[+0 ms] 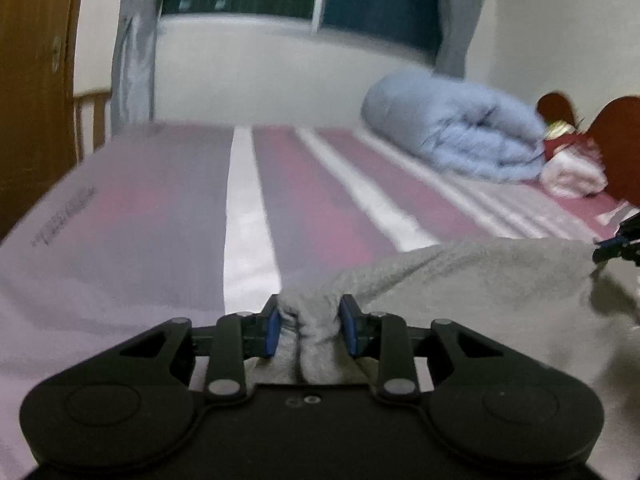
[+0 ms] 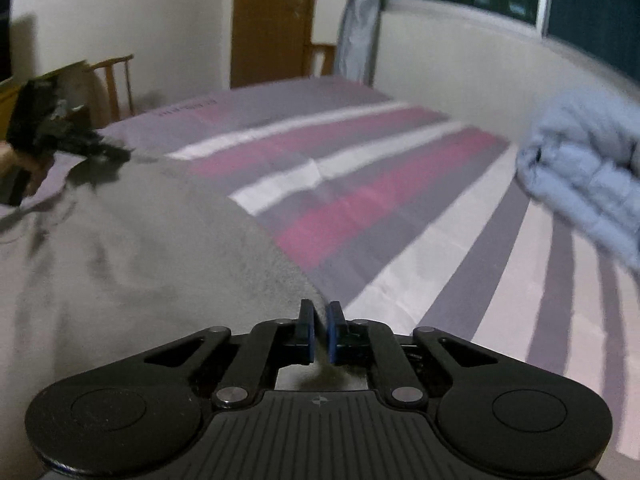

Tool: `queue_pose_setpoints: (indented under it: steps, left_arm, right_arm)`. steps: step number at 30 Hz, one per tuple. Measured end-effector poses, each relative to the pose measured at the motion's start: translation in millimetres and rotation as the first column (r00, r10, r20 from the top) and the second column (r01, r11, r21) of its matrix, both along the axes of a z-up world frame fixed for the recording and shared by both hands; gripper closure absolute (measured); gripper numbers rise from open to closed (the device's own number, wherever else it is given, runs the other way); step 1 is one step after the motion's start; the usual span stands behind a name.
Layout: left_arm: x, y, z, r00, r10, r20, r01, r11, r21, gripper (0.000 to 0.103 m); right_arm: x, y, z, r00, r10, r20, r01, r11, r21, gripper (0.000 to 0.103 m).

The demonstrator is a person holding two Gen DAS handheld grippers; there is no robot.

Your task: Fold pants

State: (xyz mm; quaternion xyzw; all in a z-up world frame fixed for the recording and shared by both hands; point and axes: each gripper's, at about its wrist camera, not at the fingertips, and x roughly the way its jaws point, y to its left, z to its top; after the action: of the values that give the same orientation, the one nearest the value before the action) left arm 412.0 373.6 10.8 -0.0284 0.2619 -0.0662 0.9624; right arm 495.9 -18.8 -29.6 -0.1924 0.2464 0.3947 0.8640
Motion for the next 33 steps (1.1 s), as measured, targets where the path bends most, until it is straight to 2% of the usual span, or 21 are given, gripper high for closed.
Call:
queue_pose_setpoints:
  steps: [5,10,15,18,21,23,27,33]
  left_arm:
    - [-59.7,-12.0,32.0,0.995,-0.044,0.086,0.044,0.999,0.006,0.083]
    - [-122.2,-30.1,35.5,0.993,-0.059,0.100,0.057,0.998,0.021,0.083]
    - [-170.9,-36.6,10.8,0.999,-0.015,0.044,0.016,1.000,-0.010,0.083]
    - [-191.8,-43.0,-9.4,0.999,0.041,-0.024,-0.042,0.999,-0.031,0.083]
    - [-208.5,-50.7,-24.8,0.985,0.140,-0.097,-0.145,0.988,-0.050,0.078]
    - [-219.2,-53.5,-28.7,0.968,0.218,-0.128,-0.228,0.971,-0.073,0.079]
    - [-244.1,-54.7,-20.0,0.939,0.327,-0.111,-0.344,0.909,-0.236,0.078]
    - [-236.2,-55.1,-22.8,0.936,0.315,-0.158,-0.351,0.800,-0.486,0.078]
  right_arm:
    - [-78.5,-15.2,28.6,0.996,0.015,0.089,-0.015,1.000,-0.007,0.097]
    - [-156.9,-31.2,25.1,0.993,0.027,0.119,-0.024,0.999,-0.024,0.097]
    - [-224.2,-42.4,-17.5,0.998,-0.002,0.066,0.003,1.000,-0.016,0.097]
    - [-256.7,-46.8,-47.4,0.997,-0.076,0.024,0.075,0.997,0.022,0.095]
    - [-279.3,-63.3,-56.9,0.980,-0.199,-0.013,0.199,0.969,0.148,0.092]
    - [-287.8,-77.4,-57.1,0.962,-0.262,-0.077,0.273,0.933,0.235,0.091]
    - [-299.8,-101.8,-53.7,0.926,-0.347,-0.150,0.378,0.856,0.354,0.091]
    - [-297.6,-123.0,-51.7,0.891,-0.395,-0.226,0.455,0.785,0.421,0.090]
